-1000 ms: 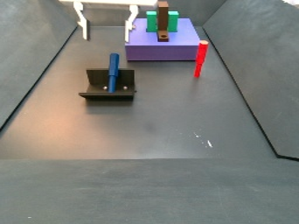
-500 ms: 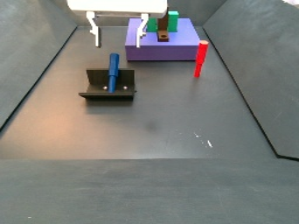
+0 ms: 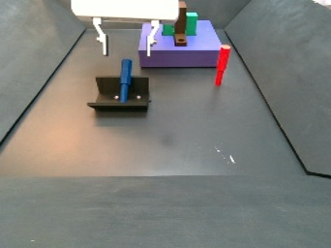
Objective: Pick up the blue object. Move up. Place the blue object on the fixture. Regrasp the blue object. Move to above the board. Insert the blue object.
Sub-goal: Regrasp the blue object.
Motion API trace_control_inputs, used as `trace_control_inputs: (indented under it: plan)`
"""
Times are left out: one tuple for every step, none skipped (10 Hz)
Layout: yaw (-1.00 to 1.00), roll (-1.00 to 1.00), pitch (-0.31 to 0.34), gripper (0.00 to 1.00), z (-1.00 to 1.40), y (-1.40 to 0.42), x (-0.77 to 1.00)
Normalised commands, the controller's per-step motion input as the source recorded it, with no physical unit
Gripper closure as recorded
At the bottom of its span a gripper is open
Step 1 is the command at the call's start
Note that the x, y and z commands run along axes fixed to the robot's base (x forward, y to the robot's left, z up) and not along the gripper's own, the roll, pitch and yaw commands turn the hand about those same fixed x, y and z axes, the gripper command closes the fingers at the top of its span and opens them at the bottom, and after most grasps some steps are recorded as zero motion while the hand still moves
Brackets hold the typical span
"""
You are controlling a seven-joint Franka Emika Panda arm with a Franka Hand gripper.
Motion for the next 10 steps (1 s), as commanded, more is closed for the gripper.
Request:
trace_control_inputs:
  plan:
    - [0.28,0.00,-0.180,0.00,-0.25,-0.28,0.00]
    - [0.25,0.00,-0.117,0.00,-0.33,-0.25,0.00]
    - [0.30,0.30,-0.083,0.00,-0.32,-0.26,0.00]
    - [0.34,0.43,-0.069,0.00,-0.34,-0.17,0.04]
    - [0.33,0.51,0.000,0.00,-0.24,-0.10,0.22]
    - [0.31,0.59,0.000,0.00,-0.11,-0.07,0.31]
    - [0.27,0.61,0.000,0.00,-0.07,0.00,0.26]
    - [0.24,0.65,0.000,0.00,-0.03,0.00,0.20]
    - [0.15,0.65,0.000,0.00,-0.06,0.00,0.22]
    - [0.00,0.61,0.043,0.00,-0.19,0.00,0.02]
